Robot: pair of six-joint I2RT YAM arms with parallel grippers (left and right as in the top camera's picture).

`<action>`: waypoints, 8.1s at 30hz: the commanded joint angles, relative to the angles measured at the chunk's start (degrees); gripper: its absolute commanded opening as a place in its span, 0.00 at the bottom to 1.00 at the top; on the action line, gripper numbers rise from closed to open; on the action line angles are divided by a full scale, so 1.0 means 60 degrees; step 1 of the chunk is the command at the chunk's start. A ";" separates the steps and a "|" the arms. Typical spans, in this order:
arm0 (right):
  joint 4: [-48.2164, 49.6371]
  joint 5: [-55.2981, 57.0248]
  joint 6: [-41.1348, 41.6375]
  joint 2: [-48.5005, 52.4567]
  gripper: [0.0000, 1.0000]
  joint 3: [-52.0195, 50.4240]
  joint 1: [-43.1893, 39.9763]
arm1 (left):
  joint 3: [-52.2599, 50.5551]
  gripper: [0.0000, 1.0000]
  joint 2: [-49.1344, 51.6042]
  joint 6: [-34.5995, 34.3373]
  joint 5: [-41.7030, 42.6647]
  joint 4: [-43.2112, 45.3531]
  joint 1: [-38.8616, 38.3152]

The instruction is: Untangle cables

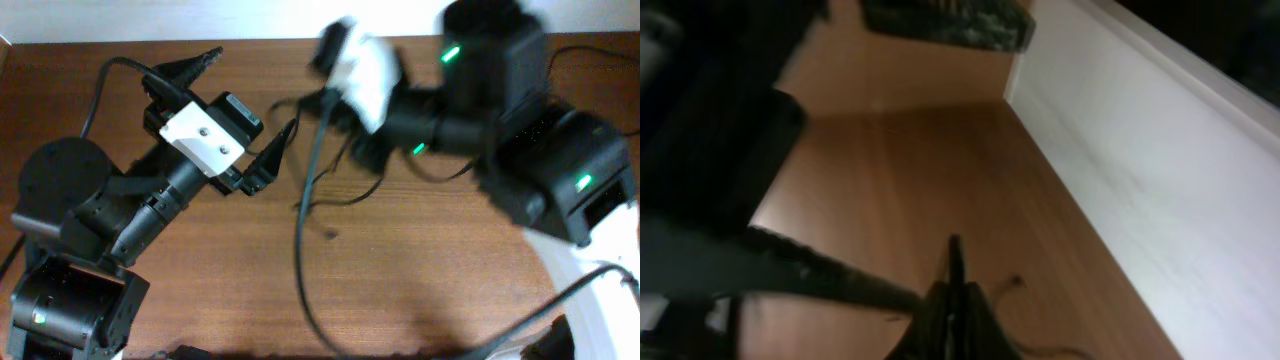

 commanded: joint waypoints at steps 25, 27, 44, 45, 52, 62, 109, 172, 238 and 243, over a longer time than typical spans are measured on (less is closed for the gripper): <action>-0.0510 0.2299 -0.1326 -0.1424 0.04 0.0182 -0.5231 | -0.0047 0.99 0.4018 0.0772 0.1716 -0.0404 0.0015; -0.1067 0.2175 -0.1096 -0.1727 0.04 0.0182 -0.5231 | -0.0047 0.99 0.5031 0.2284 0.3639 -0.0670 0.0015; -0.0160 0.3315 -0.1093 -0.0940 0.04 0.0178 -0.7530 | 0.0211 0.99 0.3818 0.2856 0.4280 -0.1920 0.0459; -0.0066 0.3271 -0.0732 -0.0499 0.04 0.0178 -0.8779 | 0.0211 0.99 0.3155 0.2546 0.3595 -0.1923 0.0459; 0.0543 0.1905 0.0809 0.1880 0.04 0.0175 -1.4080 | 0.0211 0.99 0.1745 0.2233 0.2379 -0.2029 0.0459; 0.1231 0.1774 0.0583 0.6087 0.04 0.0142 -1.4808 | 0.0211 0.99 0.1741 0.1974 0.2357 -0.2142 0.0448; -0.0109 0.4652 0.4623 0.9799 0.04 -0.0178 -0.3548 | 0.0211 0.99 0.0098 0.1042 0.0069 -0.3311 0.0448; 0.8448 0.1894 0.2401 -1.0983 0.99 -1.1154 -0.6685 | -0.1249 0.99 -0.3665 0.1035 -0.3734 0.0178 0.2444; 0.6590 0.4819 0.3326 -1.2422 0.99 -1.9934 -0.5978 | -1.4936 0.99 -0.9938 -0.2918 -0.1351 0.4819 0.3552; 0.6590 0.4819 0.3326 -1.2422 0.99 -1.9934 -0.5978 | -1.4936 0.99 -0.9938 -0.5625 -0.3348 0.4641 0.3483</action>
